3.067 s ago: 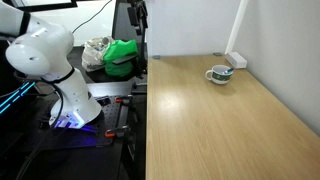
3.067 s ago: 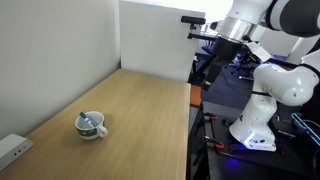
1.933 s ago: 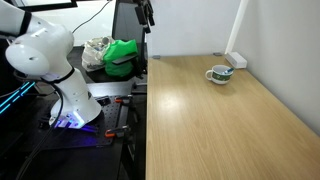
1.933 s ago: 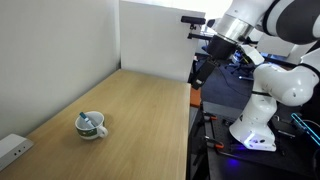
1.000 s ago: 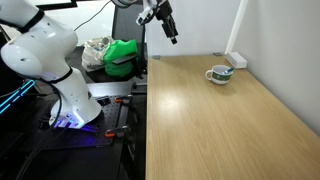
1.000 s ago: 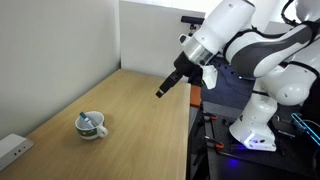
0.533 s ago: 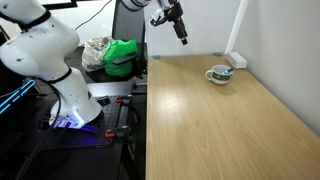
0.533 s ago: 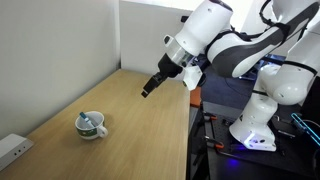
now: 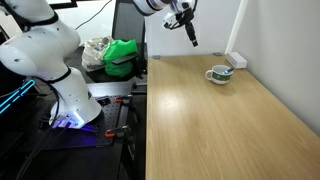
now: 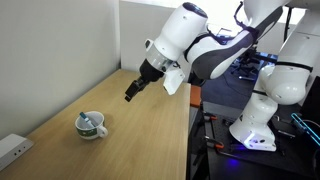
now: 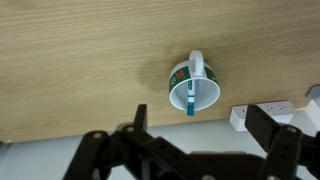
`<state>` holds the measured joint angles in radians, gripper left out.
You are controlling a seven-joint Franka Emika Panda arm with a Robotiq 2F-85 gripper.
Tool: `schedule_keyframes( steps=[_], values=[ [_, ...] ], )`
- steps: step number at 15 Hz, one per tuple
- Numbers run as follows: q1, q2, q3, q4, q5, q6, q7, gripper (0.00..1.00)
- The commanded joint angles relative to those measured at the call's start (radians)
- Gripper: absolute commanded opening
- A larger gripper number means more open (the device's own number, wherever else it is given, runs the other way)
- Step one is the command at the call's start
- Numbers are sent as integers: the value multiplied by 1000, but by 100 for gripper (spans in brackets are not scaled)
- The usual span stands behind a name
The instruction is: Pick the marker from the cup and put it on the table
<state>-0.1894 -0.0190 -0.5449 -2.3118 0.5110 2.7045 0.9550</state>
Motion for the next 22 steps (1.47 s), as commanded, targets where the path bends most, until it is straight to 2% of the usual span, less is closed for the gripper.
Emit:
schedule_keyframes(
  steps=[1, 4, 5, 8, 12, 22],
  values=[
    [3, 124, 2, 117, 126, -32, 96, 100],
    [16, 200, 12, 181, 170, -37, 123, 100],
    [2, 143, 6, 116, 141, -7, 96, 100],
    [3, 194, 7, 155, 146, -7, 96, 100],
    [4, 198, 7, 161, 146, -7, 96, 100],
    [25, 369, 58, 275, 266, 25, 131, 100]
  ],
)
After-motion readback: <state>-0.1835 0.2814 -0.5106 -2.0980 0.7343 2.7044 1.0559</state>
